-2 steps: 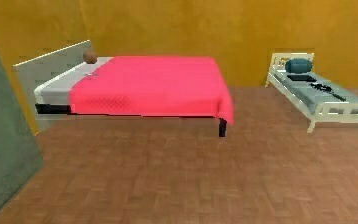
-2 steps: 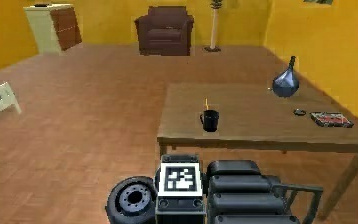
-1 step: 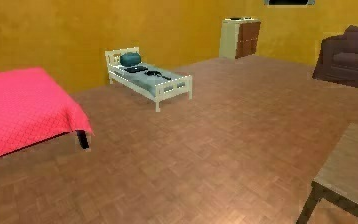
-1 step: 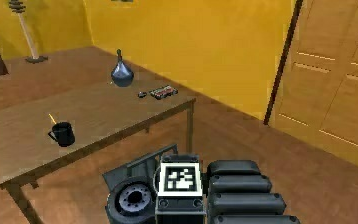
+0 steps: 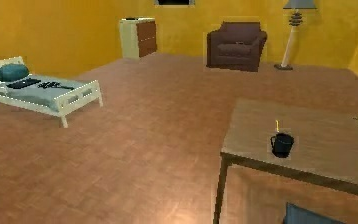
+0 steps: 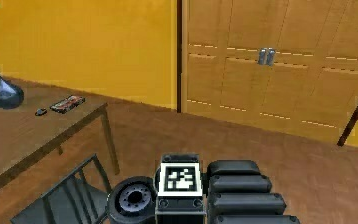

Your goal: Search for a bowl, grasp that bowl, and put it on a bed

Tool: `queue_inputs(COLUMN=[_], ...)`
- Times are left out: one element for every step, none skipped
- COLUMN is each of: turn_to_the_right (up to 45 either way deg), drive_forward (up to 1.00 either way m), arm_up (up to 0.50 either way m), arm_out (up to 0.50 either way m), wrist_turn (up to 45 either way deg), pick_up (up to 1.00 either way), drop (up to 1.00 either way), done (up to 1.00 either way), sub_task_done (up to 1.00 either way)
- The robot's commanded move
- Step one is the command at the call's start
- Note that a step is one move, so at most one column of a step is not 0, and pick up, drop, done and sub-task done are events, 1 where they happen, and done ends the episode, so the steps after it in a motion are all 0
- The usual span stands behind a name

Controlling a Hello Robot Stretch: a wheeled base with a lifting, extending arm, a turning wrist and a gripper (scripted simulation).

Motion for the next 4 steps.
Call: queue_inputs(turn_to_the_right=[0.0, -21.0, 0.0, -36.0], drive_forward=[0.05, 0.0, 0.9, 0.0], arm_up=[0.0, 0.0, 0.0, 0.0], arm_out=[0.0, 0.0, 0.0, 0.0], wrist_turn=[0.0, 0.0, 0.0, 0.0], pick_up=[0.0, 0.0, 0.0, 0.0], drop=[0.0, 0.0, 0.0, 0.0], done=[0.0, 0.0, 0.0, 0.0], sub_task_done=[0.0, 0.0, 0.0, 0.0])
